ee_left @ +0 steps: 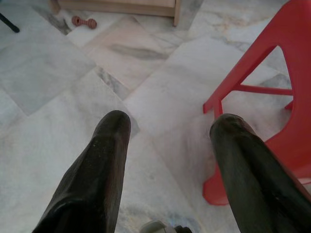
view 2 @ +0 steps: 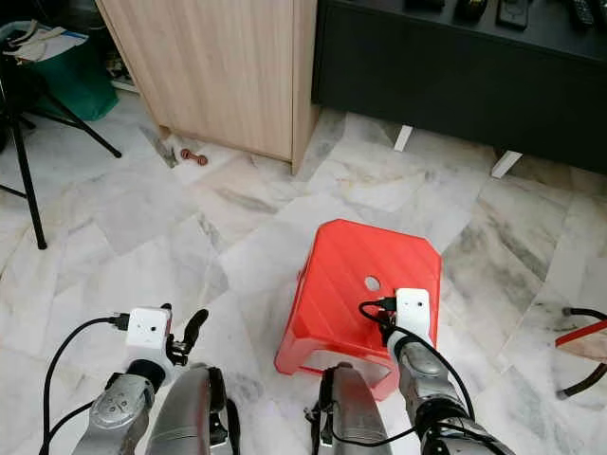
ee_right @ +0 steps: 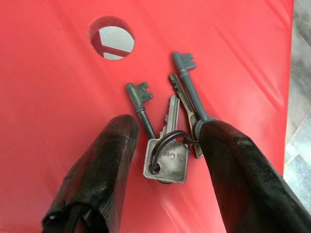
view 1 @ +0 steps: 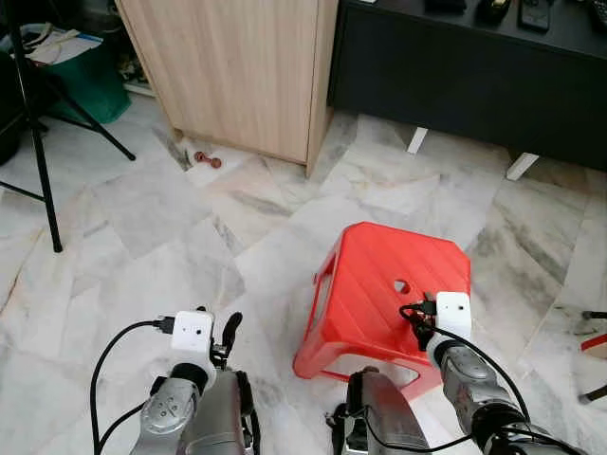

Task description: Hang keys on a hook

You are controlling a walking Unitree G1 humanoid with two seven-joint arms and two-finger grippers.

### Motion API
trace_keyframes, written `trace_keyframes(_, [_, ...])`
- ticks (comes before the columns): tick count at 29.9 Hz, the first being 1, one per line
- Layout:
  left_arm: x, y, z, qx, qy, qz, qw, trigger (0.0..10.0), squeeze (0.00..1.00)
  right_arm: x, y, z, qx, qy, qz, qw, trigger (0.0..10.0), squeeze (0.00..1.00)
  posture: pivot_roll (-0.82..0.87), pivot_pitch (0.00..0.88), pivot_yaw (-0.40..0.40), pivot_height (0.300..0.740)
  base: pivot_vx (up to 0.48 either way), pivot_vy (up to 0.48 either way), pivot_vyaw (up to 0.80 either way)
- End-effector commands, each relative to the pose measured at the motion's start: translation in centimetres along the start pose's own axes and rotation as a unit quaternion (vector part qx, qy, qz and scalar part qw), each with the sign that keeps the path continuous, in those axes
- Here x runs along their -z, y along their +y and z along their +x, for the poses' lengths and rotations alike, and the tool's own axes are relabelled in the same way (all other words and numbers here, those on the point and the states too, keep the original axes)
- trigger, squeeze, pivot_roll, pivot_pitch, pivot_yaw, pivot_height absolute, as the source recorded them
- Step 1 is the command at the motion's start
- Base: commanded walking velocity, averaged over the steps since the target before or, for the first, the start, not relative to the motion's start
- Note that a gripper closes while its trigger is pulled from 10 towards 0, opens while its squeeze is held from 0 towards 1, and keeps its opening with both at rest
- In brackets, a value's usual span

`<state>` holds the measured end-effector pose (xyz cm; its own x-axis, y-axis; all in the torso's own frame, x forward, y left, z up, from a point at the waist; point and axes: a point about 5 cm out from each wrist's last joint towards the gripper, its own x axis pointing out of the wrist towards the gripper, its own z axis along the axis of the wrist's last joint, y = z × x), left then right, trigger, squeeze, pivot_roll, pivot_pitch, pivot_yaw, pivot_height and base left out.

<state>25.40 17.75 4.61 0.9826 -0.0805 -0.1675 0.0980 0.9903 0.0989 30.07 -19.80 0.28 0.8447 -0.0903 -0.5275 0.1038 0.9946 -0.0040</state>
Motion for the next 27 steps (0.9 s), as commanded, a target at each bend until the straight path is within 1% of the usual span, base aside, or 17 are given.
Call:
trace_keyframes(1, [0.79, -0.24, -0.43, 0.006, 0.018, -0.006, 1.000, 10.0, 0.00, 1.26, -0.71, -0.28, 0.012, 0.025, 0.004, 1.000, 9.3, 0.00, 0.03, 0.313, -0.082, 0.629, 0.000, 0.000, 0.00])
trace_keyframes(2, [0.81, -0.23, -0.41, 0.006, 0.019, -0.006, 1.000, 10.0, 0.00, 1.22, -0.71, -0.27, 0.012, 0.025, 0.004, 1.000, 4.0, 0.00, 0.03, 0.313, -0.082, 0.629, 0.000, 0.000, 0.00])
trace_keyframes(3, [0.81, -0.23, -0.41, 0.006, 0.019, -0.006, 1.000, 10.0, 0.00, 1.22, -0.71, -0.27, 0.012, 0.025, 0.004, 1.000, 4.0, 0.00, 0.03, 0.313, -0.082, 0.629, 0.000, 0.000, 0.00])
trace_keyframes(4, [0.80, -0.23, -0.36, 0.006, 0.019, -0.005, 1.000, 10.0, 0.00, 1.15, -0.65, -0.25, 0.011, 0.023, 0.005, 1.000, 0.0, 0.00, 0.03, 0.312, -0.082, 0.629, 0.000, 0.000, 0.00])
trace_keyframes(19, [0.72, -0.01, -0.17, 0.004, 0.020, -0.002, 1.000, 10.0, 0.00, 1.01, -0.53, -0.21, 0.008, 0.021, 0.005, 1.000, 0.0, 0.00, 0.03, 0.289, -0.089, 0.629, 0.000, 0.000, 0.00])
trace_keyframes(27, [0.66, 0.27, -0.07, 0.001, 0.020, 0.000, 1.000, 10.0, 0.00, 0.38, -0.24, -0.05, 0.005, 0.012, 0.008, 1.000, 0.0, 0.00, 0.04, 0.275, -0.087, 0.629, 0.000, 0.000, 0.00])
